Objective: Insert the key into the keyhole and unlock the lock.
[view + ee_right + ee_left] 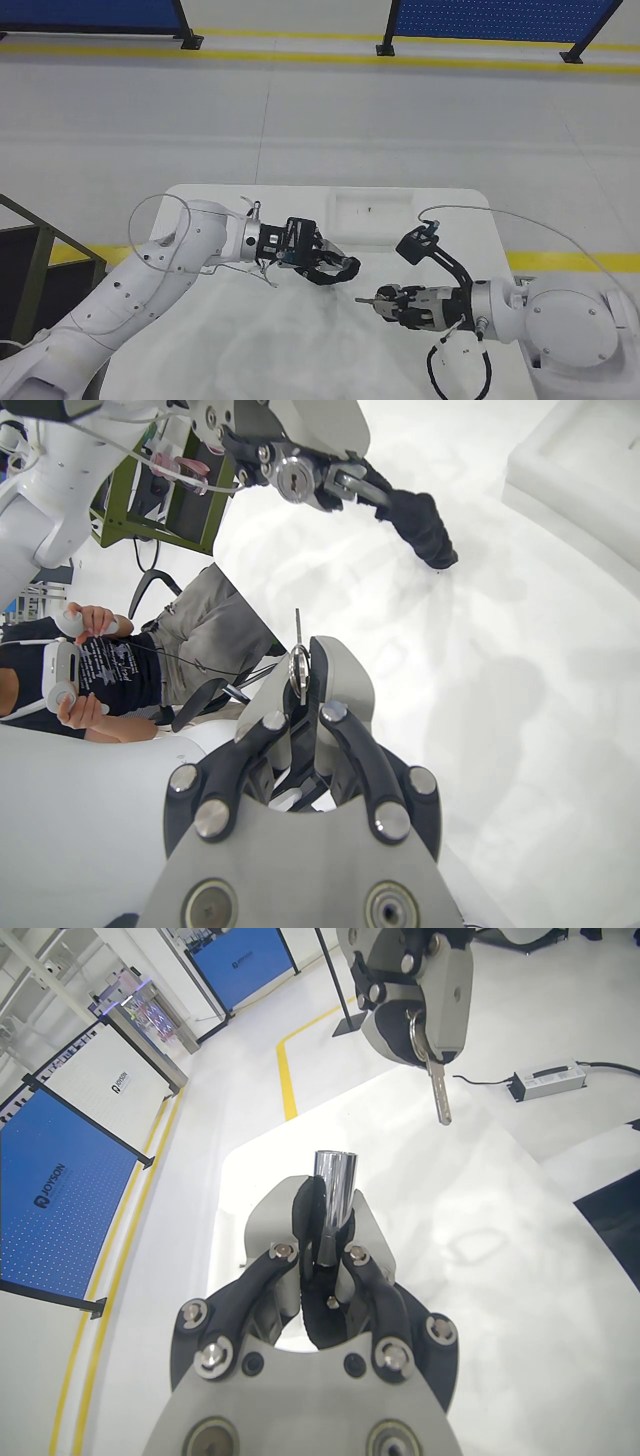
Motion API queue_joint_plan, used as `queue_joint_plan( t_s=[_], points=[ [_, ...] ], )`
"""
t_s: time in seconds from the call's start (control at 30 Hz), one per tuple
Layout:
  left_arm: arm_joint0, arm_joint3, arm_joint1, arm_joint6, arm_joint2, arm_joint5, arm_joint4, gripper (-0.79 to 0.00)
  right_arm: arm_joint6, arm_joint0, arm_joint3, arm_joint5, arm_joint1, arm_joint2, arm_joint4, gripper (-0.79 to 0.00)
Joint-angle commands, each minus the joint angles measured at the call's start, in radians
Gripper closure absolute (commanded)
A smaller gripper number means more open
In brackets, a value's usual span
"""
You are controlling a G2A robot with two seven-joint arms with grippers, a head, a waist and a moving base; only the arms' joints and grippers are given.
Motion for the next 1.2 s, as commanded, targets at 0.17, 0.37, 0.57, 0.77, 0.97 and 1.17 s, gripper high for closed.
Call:
queue_joint_plan(
  t_s=[0.17, 0.37, 0.57, 0.77, 0.97, 1.17],
  points=[
    [-0.056, 0.074, -0.076, -0.043, 0.062, 0.037, -0.005, 0.000, 0.000, 0.044, 0.000, 0.061, 0.029, 0.002, -0.020, 0.000],
    [-0.085, 0.137, -0.127, -0.005, 0.094, 0.063, 0.014, 0.000, -0.012, 0.063, 0.000, 0.079, 0.060, 0.059, -0.032, 0.000],
    [-0.091, 0.190, -0.151, 0.041, 0.099, 0.058, 0.004, 0.000, -0.016, 0.064, 0.000, 0.083, 0.065, 0.068, -0.031, 0.000],
    [-0.091, 0.190, -0.151, 0.041, 0.099, 0.058, 0.004, 0.000, -0.016, 0.064, 0.000, 0.083, 0.065, 0.068, -0.031, 0.000],
    [-0.091, 0.190, -0.151, 0.041, 0.099, 0.058, 0.004, 0.000, -0.016, 0.064, 0.000, 0.083, 0.065, 0.068, -0.031, 0.000],
    [-0.078, 0.189, -0.151, 0.030, 0.095, 0.074, -0.003, 0.000, -0.042, 0.052, 0.000, 0.067, 0.073, 0.046, -0.106, 0.000]
  ],
)
